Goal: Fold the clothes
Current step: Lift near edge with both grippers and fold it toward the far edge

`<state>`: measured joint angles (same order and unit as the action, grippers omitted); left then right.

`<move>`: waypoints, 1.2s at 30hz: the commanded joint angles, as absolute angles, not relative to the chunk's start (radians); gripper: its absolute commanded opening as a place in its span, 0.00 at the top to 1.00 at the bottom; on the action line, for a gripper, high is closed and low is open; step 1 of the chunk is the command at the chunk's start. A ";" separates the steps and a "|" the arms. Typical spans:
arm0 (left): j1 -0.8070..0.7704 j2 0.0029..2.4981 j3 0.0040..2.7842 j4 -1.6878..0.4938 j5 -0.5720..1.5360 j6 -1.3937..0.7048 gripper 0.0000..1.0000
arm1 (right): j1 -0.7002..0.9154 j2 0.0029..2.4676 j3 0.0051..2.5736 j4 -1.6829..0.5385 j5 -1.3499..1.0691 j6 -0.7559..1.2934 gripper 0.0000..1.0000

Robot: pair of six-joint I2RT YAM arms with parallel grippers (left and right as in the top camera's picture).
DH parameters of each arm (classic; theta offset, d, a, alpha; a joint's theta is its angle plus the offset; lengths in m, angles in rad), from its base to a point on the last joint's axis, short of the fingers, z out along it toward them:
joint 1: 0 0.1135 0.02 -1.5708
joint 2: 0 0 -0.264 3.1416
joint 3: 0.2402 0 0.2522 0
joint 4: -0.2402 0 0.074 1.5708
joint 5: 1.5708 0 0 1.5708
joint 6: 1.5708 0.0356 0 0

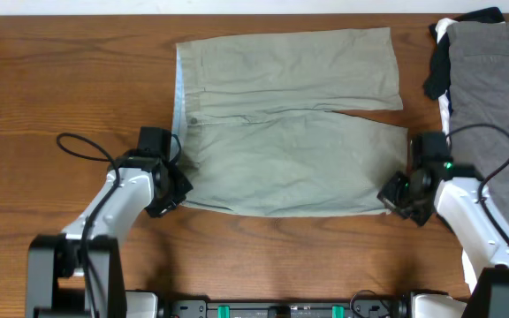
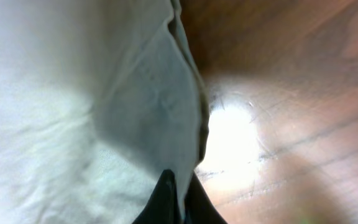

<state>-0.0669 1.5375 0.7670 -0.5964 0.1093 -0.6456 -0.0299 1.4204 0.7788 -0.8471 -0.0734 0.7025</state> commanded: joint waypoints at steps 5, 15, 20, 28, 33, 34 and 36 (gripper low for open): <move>-0.062 1.371 0.801 -0.709 0.097 -0.621 0.94 | -0.046 1.427 0.968 -1.029 0.023 0.651 0.99; -0.062 1.149 0.841 -0.921 0.097 -0.603 0.94 | -0.046 1.408 1.040 -1.155 0.023 0.596 0.99; -0.062 1.103 0.941 -1.017 0.097 -0.576 0.94 | -0.046 1.389 1.101 -1.181 0.022 0.571 0.99; -0.062 1.114 1.095 -0.972 0.093 -0.542 0.95 | -0.046 1.393 1.302 -1.180 0.023 0.518 0.99; -0.062 1.130 1.121 -0.856 0.093 -0.543 0.94 | -0.046 1.411 1.412 -1.116 0.022 0.484 0.99; -0.062 1.132 1.121 -0.826 0.092 -0.542 0.94 | -0.045 1.414 1.418 -1.096 0.022 0.483 0.99; -0.062 1.139 1.121 -0.772 0.085 -0.543 0.94 | -0.045 1.423 1.420 -1.047 0.019 0.481 0.99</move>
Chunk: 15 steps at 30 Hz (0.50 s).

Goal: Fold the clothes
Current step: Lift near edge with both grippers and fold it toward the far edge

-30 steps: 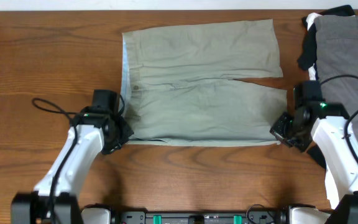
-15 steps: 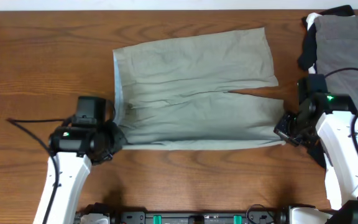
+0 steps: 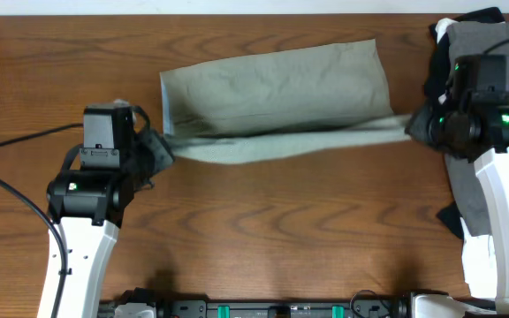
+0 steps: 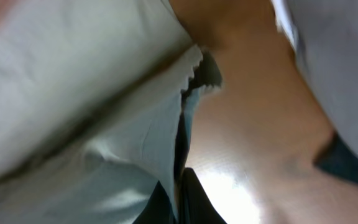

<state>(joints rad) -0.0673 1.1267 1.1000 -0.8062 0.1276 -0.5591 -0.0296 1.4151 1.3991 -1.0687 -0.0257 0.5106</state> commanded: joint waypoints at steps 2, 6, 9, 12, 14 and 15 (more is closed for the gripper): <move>-0.062 1.150 1.121 -0.713 0.085 -0.543 0.94 | -0.045 1.442 1.420 -1.001 0.019 0.476 0.99; -0.062 1.192 1.121 -0.610 0.079 -0.543 0.94 | -0.044 1.494 1.420 -0.902 0.019 0.469 0.99; -0.062 1.237 1.121 -0.535 0.055 -0.543 0.94 | -0.044 1.535 1.420 -0.825 0.017 0.466 0.99; -0.062 1.291 1.121 -0.456 0.054 -0.543 0.94 | -0.043 1.581 1.420 -0.742 0.015 0.463 0.99; -0.062 1.325 1.121 -0.404 0.051 -0.543 0.94 | -0.043 1.612 1.420 -0.683 0.016 0.454 0.99; -0.062 1.340 1.121 -0.381 0.051 -0.543 0.94 | -0.043 1.627 1.420 -0.653 0.020 0.454 0.99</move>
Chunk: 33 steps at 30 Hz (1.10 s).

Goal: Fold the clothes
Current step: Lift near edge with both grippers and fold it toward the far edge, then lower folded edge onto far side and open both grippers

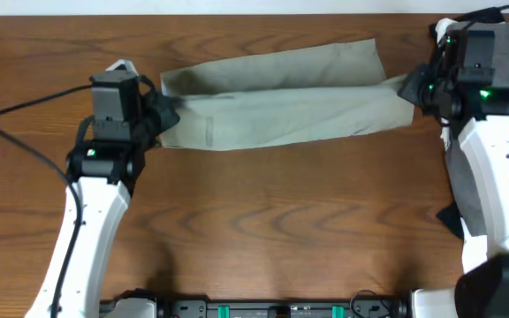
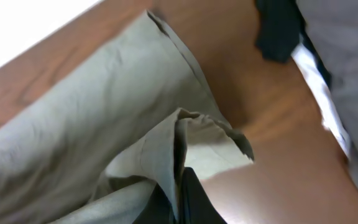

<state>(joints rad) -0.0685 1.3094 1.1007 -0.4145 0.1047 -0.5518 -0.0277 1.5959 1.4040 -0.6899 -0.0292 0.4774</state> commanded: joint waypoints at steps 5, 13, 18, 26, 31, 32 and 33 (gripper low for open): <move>-0.062 1.411 1.121 -0.258 0.051 -0.547 0.94 | -0.038 1.689 1.420 -0.527 0.020 0.455 0.99; -0.062 1.533 1.121 -0.112 -0.043 -0.546 0.94 | -0.027 1.842 1.420 -0.316 0.019 0.454 0.99; -0.062 1.641 1.121 0.013 -0.066 -0.527 0.94 | -0.021 1.939 1.420 -0.172 0.020 0.434 0.99; -0.062 1.822 1.121 0.225 -0.108 -0.517 0.94 | 0.003 2.059 1.420 0.047 0.023 0.353 0.99; -0.062 1.912 1.121 0.311 -0.204 -0.516 0.94 | 0.022 2.101 1.420 0.140 0.027 0.301 0.99; -0.062 1.927 1.121 0.326 -0.205 -0.515 0.94 | 0.026 2.114 1.420 0.162 0.027 0.287 0.99; -0.062 1.945 1.121 0.345 -0.205 -0.510 0.94 | 0.028 2.123 1.420 0.179 0.027 0.280 0.99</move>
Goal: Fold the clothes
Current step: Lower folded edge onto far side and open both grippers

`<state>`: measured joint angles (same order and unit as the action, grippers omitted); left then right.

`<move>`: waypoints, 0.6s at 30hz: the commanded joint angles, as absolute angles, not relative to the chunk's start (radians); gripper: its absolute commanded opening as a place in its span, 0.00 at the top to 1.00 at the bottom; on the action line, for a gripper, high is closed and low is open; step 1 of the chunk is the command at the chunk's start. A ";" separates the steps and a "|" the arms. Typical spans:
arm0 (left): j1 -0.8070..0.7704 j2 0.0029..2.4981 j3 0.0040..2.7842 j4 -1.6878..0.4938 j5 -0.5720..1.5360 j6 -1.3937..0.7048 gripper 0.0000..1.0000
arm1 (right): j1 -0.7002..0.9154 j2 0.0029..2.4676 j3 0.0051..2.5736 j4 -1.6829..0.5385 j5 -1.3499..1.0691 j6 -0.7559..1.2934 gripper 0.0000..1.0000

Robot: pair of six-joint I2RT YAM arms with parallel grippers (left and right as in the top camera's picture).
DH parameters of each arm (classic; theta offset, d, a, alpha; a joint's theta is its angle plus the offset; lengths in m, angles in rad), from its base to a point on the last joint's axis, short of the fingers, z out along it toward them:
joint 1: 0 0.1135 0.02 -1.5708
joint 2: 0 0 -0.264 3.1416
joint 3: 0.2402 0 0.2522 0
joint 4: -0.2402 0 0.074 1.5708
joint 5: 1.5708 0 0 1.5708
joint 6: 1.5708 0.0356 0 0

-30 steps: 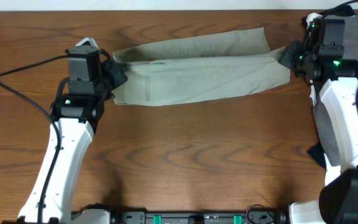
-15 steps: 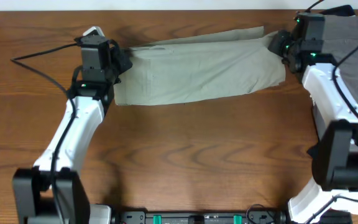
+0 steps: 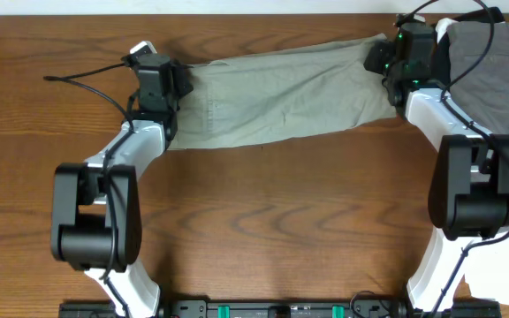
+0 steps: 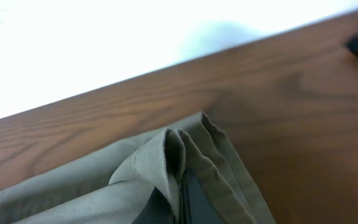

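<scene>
Pale green shorts point(image 3: 277, 93) lie folded in half lengthwise, a long band across the far part of the table. At the band's far left corner my left gripper point(image 3: 173, 81) is shut on the cloth. My right gripper point(image 3: 381, 58) is shut on the shorts at the far right corner. In the right wrist view several layers of green cloth point(image 4: 166, 162) bunch between the dark fingertips point(image 4: 194, 202), close to the table's far edge.
A pile of grey and black clothes point(image 3: 493, 71) lies at the far right, close behind my right arm. The wooden table point(image 3: 263, 221) stretches toward the front. A pale wall point(image 4: 135, 37) rises behind the table's far edge.
Both grippers have moved farther back with the cloth. The near half now lies over the far half, and the shorts are one flat band.
The shorts lay spread flat with both grippers shut on their near corners. Then the near edge was held up at mid table, then over the far half. Now it rests along the far edge, the shorts folded in half.
</scene>
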<state>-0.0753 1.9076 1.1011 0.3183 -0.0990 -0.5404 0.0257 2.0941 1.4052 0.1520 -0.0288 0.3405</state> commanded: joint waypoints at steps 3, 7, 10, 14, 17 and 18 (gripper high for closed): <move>-0.062 1.977 1.121 0.366 -0.205 -0.508 0.94 | 0.038 2.156 1.420 0.216 0.027 0.255 0.99; -0.062 2.009 1.121 0.385 -0.205 -0.508 0.94 | 0.046 2.204 1.420 0.241 0.043 0.253 0.99; -0.062 2.020 1.121 0.390 -0.205 -0.508 0.94 | 0.046 2.238 1.420 0.253 0.057 0.253 0.98; -0.062 2.020 1.121 0.416 -0.205 -0.476 0.94 | 0.046 2.278 1.420 0.283 0.059 0.244 0.83; -0.062 2.020 1.121 0.450 -0.210 -0.429 0.90 | 0.043 2.286 1.420 0.308 0.112 0.230 0.58; -0.061 2.019 1.121 0.464 -0.213 -0.412 0.85 | 0.041 2.285 1.420 0.322 0.131 0.205 0.56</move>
